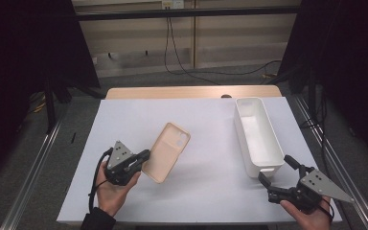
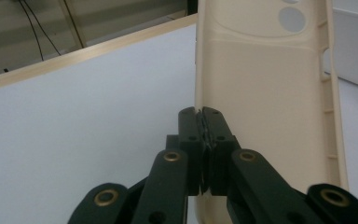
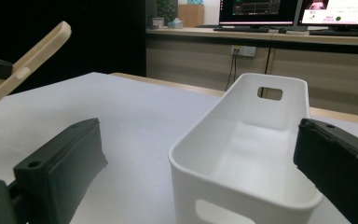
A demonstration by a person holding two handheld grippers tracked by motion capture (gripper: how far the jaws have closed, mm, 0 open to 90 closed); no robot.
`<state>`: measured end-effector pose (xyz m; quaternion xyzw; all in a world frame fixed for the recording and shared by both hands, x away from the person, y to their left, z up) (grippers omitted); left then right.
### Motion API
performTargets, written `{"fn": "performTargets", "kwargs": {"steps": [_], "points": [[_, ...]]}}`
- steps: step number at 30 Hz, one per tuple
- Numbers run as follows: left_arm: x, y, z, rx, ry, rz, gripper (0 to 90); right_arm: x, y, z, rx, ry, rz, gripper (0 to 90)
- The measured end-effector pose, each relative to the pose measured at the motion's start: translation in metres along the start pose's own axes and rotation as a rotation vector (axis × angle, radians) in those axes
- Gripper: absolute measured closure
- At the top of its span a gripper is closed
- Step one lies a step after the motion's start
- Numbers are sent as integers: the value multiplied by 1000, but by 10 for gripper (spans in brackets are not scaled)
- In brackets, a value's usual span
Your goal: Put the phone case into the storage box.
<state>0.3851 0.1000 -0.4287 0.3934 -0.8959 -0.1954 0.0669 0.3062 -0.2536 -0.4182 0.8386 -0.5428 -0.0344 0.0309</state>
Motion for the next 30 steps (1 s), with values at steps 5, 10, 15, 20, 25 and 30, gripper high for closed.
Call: {"fn": "performTargets", "kwargs": {"steps": [5,10,15,20,25,30], "points": [[16,-15,-1,18,-39,6,877,-12,-9,-6,-9,22,-24,29],[28,-23,-6,39,-56,13,877,-22,-19,-11,-7,33,-48,44],[38,-30,-13,66,-56,29,877,-28,-29,-21,7,26,-68,81],[49,-36,-20,92,-57,43,877,-32,-40,-26,12,12,-79,82],[58,-38,-27,122,-50,54,877,-43,-54,-26,-7,-6,-100,105],[69,-43,-31,141,-34,81,877,-51,-63,-29,0,0,-116,117]]}}
Point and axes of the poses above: each handheld gripper's, and its own axes: y roughly backward along the jaws, z roughly out of its underside, x roughly to its right, the point moved 10 cm from there along -y, roughly forward along the jaws, and after that the axes turned 3 degrees about x, right-handed, at the moved point
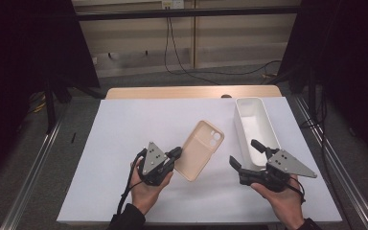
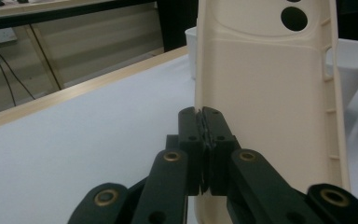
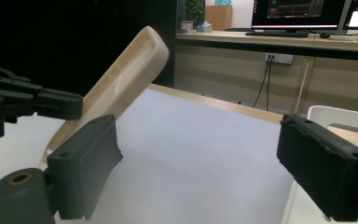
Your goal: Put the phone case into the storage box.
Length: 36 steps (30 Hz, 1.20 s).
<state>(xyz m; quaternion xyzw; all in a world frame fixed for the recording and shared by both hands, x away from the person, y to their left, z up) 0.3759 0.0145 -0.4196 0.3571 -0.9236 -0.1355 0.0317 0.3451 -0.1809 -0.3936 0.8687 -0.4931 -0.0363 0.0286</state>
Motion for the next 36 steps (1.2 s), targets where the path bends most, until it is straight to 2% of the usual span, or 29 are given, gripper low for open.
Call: {"fn": "performTargets", "kwargs": {"steps": [3,6,14,18,24,29,32,36], "points": [[6,-4,0,0,-1,16,877,-2,-6,-6,12,-6,0,130],[10,-8,1,7,6,11,877,-4,-12,-12,3,-2,-5,144],[14,-21,-8,35,13,-9,877,-3,-28,-28,21,-7,9,184],[18,-26,-11,37,7,0,877,-1,-34,-26,8,-12,29,238],[18,-26,-9,55,29,-9,877,-4,-38,-21,2,-46,12,332],[18,-28,-8,56,19,-12,877,-4,-38,-16,-8,-62,11,453],[18,-29,-7,50,19,-6,877,-1,-38,-13,-14,-87,19,504],[20,-29,-6,46,13,-2,877,-1,-39,-10,-19,-94,18,557]]}}
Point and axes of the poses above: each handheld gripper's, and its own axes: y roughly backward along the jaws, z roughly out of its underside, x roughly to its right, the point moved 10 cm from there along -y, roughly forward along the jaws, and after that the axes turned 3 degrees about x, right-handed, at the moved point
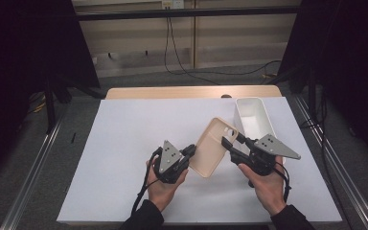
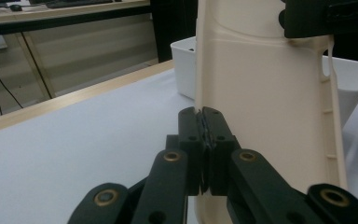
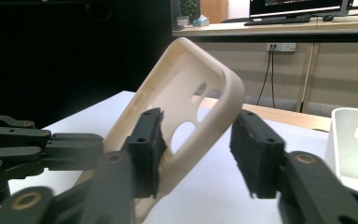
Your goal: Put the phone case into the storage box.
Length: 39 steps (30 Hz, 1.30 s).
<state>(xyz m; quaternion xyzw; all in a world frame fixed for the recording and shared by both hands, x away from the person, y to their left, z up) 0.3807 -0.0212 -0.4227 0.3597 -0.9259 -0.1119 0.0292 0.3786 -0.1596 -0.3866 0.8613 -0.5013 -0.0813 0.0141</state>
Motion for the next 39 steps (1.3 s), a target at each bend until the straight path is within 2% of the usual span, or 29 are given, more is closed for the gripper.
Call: {"fn": "performTargets", "kwargs": {"steps": [4,14,22,30,31,33,36,38,39], "points": [[1,0,1,-1,-6,5,876,2,-1,3,-11,-25,2,619],[5,-2,4,-11,-15,17,870,4,1,1,2,-59,4,728],[6,-3,7,-24,-4,30,865,1,2,-4,25,-87,-42,788],[3,-6,13,-39,30,49,848,-9,3,-7,43,-72,-94,813],[1,-7,13,-39,35,48,834,-9,3,-7,44,-67,-95,814],[-1,-7,13,-40,60,49,682,-10,2,-6,42,-48,-97,814],[-2,-7,14,-39,64,52,642,-10,2,-7,44,-48,-102,815],[-4,-7,14,-32,65,46,567,-9,2,-6,42,-43,-104,814],[-4,-7,13,-32,68,44,500,-8,2,-6,42,-43,-105,814]]}}
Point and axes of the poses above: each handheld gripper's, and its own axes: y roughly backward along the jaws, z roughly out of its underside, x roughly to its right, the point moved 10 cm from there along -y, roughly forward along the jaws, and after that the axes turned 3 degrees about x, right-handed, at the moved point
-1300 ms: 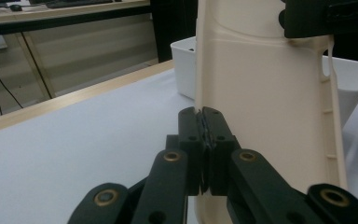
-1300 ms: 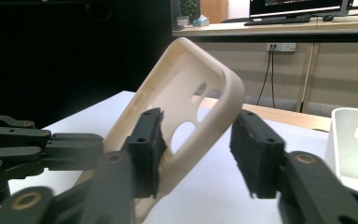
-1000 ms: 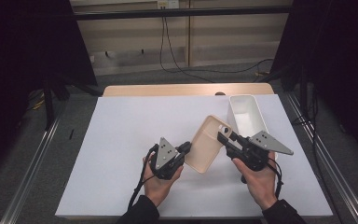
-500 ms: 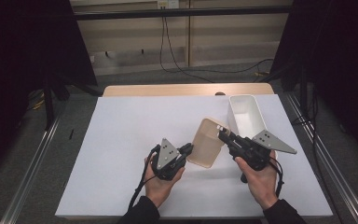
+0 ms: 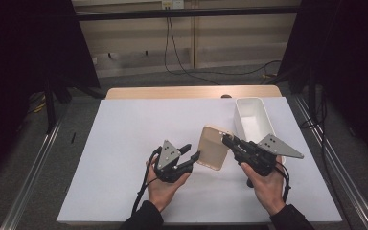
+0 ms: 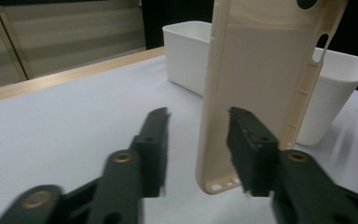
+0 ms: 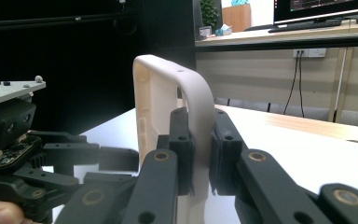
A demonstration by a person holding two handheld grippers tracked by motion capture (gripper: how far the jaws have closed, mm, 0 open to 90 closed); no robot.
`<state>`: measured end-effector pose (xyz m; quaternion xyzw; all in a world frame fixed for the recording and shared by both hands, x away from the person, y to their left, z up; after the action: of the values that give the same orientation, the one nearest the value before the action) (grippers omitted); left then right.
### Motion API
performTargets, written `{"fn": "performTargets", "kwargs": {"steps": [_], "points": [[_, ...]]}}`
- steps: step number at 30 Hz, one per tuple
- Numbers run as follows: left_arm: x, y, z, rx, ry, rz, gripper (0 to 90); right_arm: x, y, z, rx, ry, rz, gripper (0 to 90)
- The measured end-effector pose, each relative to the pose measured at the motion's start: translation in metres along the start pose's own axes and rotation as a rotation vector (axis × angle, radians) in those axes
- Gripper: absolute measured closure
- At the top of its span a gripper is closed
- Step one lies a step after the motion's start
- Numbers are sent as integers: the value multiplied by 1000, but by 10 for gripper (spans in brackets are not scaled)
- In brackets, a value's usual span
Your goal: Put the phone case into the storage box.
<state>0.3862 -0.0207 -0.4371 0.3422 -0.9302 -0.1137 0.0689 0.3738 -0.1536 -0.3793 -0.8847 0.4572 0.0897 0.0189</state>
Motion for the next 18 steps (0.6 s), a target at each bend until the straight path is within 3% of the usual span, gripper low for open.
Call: {"fn": "performTargets", "kwargs": {"steps": [2,4,6,9,10,12,13,16,18], "points": [[2,1,-1,3,43,29,443,1,0,0,0,4,-2,814],[1,2,-3,13,38,25,364,1,1,0,2,11,-6,814],[-1,3,-5,19,58,21,278,2,1,0,7,22,-4,814],[-7,4,-3,4,137,26,223,4,0,1,4,21,-2,814],[-10,4,-3,-5,134,14,212,5,0,2,1,23,-2,813],[-16,5,-2,-6,90,-32,137,5,-1,3,-2,30,-4,813],[-18,6,-2,-9,74,-37,128,5,-1,3,-3,33,-6,813],[-21,6,0,-21,85,-44,76,5,-1,3,-7,38,-12,813],[-22,6,1,-31,66,-58,53,6,-1,3,-6,36,-12,813]]}}
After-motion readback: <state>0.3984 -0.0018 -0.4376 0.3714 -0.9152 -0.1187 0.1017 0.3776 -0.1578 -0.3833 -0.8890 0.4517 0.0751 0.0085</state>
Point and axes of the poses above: each handheld gripper's, and its own axes: y roughly backward along the jaws, z roughly out of its underside, x roughly to its right, the point moved 10 cm from there along -y, roughly forward along the jaws, and after that the axes turned 3 degrees about x, right-handed, at the moved point
